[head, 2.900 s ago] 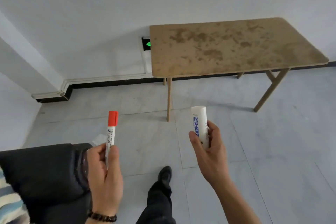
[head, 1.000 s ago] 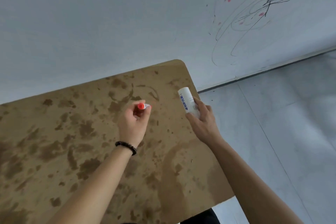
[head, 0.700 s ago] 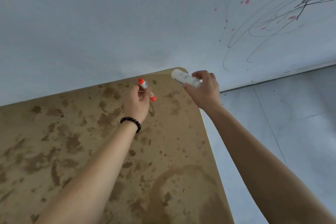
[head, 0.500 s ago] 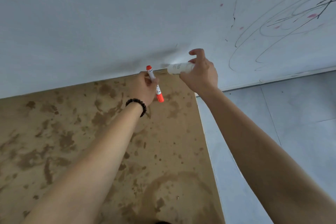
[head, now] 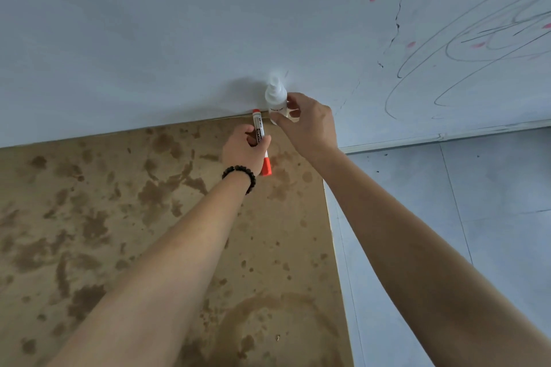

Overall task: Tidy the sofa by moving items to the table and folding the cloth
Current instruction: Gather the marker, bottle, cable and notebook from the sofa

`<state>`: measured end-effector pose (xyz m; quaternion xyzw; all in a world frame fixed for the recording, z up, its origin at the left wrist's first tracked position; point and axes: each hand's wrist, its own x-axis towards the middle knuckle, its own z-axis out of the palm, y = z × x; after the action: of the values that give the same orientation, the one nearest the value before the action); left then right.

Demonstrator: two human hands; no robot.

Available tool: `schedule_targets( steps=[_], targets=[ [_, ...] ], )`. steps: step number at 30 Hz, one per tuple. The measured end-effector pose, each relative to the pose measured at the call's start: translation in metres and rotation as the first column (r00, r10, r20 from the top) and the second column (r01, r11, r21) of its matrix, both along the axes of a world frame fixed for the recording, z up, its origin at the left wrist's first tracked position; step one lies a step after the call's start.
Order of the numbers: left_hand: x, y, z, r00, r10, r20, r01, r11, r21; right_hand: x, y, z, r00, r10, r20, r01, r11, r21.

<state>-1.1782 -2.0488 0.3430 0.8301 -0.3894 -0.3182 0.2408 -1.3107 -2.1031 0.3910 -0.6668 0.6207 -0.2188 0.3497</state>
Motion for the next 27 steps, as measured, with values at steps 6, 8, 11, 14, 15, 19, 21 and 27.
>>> schedule_targets(
  steps=[6, 8, 11, 14, 15, 19, 21, 27],
  targets=[
    [0.005, 0.002, -0.005, 0.998, -0.059, -0.017, 0.058, 0.998, -0.019, -0.001, -0.002, -0.003, 0.999, 0.026, -0.03, -0.026, 0.999, 0.019],
    [0.005, 0.005, 0.005, 0.996, -0.077, -0.053, 0.077, 0.997, -0.007, -0.001, 0.0, 0.001, 0.995, 0.049, -0.081, -0.045, 0.997, 0.061],
    [0.005, 0.028, 0.03, 0.993, -0.082, -0.087, 0.081, 0.997, -0.016, -0.01, 0.018, 0.014, 0.994, 0.063, -0.087, -0.051, 0.991, 0.128],
    [0.005, 0.083, 0.058, 0.991, -0.101, -0.091, 0.095, 0.993, -0.066, -0.027, 0.063, 0.03, 0.999, 0.035, -0.019, -0.033, 0.992, 0.121],
    [0.003, 0.106, 0.068, 0.99, -0.096, -0.106, 0.087, 0.993, -0.081, -0.034, 0.082, 0.034, 1.0, 0.016, 0.017, -0.018, 0.991, 0.134],
    [-0.005, 0.211, 0.105, 0.994, -0.009, -0.106, -0.002, 0.995, -0.098, -0.063, 0.172, 0.043, 0.988, -0.067, 0.141, 0.042, 0.984, 0.174],
    [-0.012, 0.263, 0.12, 0.994, 0.037, -0.107, -0.049, 0.992, -0.115, -0.077, 0.218, 0.042, 0.975, -0.089, 0.202, 0.052, 0.981, 0.185],
    [-0.035, 0.38, 0.159, 0.944, 0.308, -0.117, -0.319, 0.944, -0.09, -0.104, 0.318, 0.04, 0.969, 0.049, 0.242, -0.115, 0.958, 0.264]
  ],
)
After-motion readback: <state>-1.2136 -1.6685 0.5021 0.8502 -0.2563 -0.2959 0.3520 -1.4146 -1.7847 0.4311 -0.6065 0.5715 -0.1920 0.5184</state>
